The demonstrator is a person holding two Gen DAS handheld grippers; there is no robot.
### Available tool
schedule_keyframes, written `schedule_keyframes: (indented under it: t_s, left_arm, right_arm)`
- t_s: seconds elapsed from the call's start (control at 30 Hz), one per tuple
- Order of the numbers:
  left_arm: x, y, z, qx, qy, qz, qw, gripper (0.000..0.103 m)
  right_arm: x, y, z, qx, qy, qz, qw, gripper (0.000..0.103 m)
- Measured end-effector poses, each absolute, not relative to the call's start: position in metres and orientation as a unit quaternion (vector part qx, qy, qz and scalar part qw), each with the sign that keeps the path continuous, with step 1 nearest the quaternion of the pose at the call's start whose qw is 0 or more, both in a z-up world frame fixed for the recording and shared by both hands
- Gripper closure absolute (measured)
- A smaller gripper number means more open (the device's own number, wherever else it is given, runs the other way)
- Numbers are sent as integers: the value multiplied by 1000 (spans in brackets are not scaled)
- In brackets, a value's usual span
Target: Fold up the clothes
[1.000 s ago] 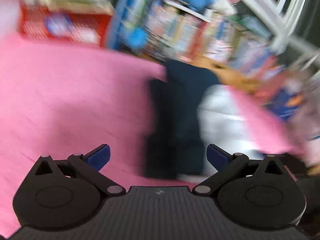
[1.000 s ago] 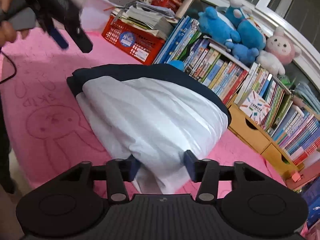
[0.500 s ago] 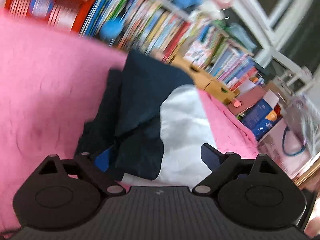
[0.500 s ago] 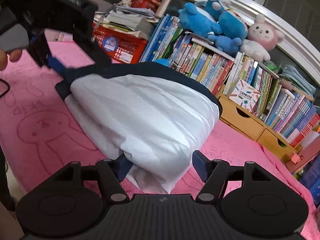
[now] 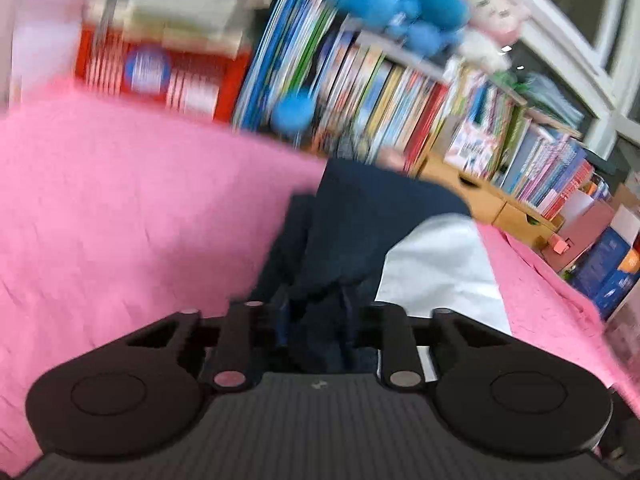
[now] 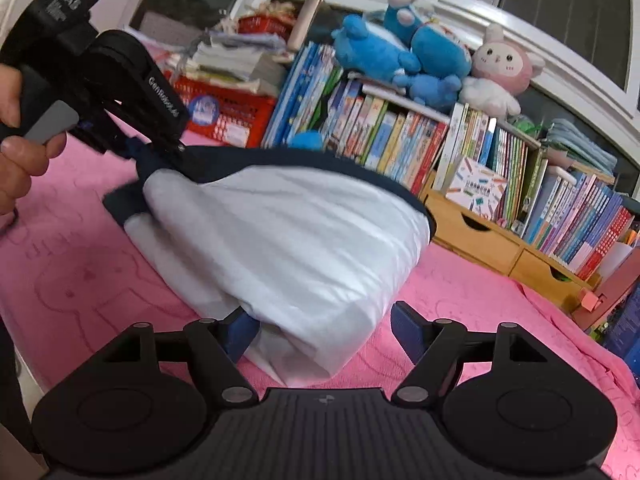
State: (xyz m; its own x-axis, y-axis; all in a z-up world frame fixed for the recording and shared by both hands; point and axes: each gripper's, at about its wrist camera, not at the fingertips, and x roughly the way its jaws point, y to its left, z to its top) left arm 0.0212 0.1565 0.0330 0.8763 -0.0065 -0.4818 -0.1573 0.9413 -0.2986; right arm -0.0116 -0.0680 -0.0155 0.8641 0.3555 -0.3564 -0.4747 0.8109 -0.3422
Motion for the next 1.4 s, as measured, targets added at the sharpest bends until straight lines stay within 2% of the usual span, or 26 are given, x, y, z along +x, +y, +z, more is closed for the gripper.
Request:
schedule_keyframes:
  t_s: [0.2, 0.23, 0.27, 0.4, 0.43, 0.5, 0.53, 0.57, 0.63, 0.73, 0.83, 1.13, 1.27, 1.4]
  left_arm:
    - [15, 156, 37, -128, 220, 53, 965, 89]
    - [15, 158, 35, -125, 223, 59, 965, 95]
    - [12, 160, 32, -117, 225, 70, 965, 99]
    - [13, 178, 14, -102, 254, 116, 955, 99]
    - [14, 183, 9, -114, 264, 119, 950, 99]
    - [14, 187, 4, -125, 272, 121, 946, 99]
    - [12, 189, 4, -128, 271, 122, 946, 99]
    - [10, 190, 6, -130, 265, 119, 948, 99]
    - [5, 191, 14, -132, 248, 110, 953, 99]
    - [1, 185, 31, -127, 212, 78, 966, 98]
    - [4, 168, 39, -120, 191, 45, 973, 90]
    - [14, 131, 23, -70, 197, 31, 977, 75]
    - [31, 136, 3, -48, 243, 58, 967, 75]
    - [33, 128, -8, 0, 249, 68, 966, 75]
  right_arm:
    - [-12, -71, -1, -176, 136, 260, 940, 29]
    - [-11, -77, 4, -145, 144, 294, 934, 27]
    - [-8, -85, 10, -100, 154, 345, 921, 20]
    - [9, -103, 35, 18, 155, 403, 902, 16]
    - [20, -95, 38, -2, 158, 373, 914, 17]
    - [40, -77, 43, -41, 164, 309, 936, 27]
    - [51, -67, 45, -62, 168, 279, 944, 42]
    - [66, -55, 40, -85, 189, 262, 943, 51]
    - [92, -37, 25, -90, 248, 264, 928, 56]
    - [102, -16, 6, -95, 277, 267, 918, 56]
    - [100, -9, 4, -93, 281, 290, 910, 56]
    - [91, -1, 4, -111, 278, 307, 903, 55]
    - [90, 2, 6, -124, 279, 309, 901, 54]
    - [88, 3, 8, -141, 282, 313, 896, 54]
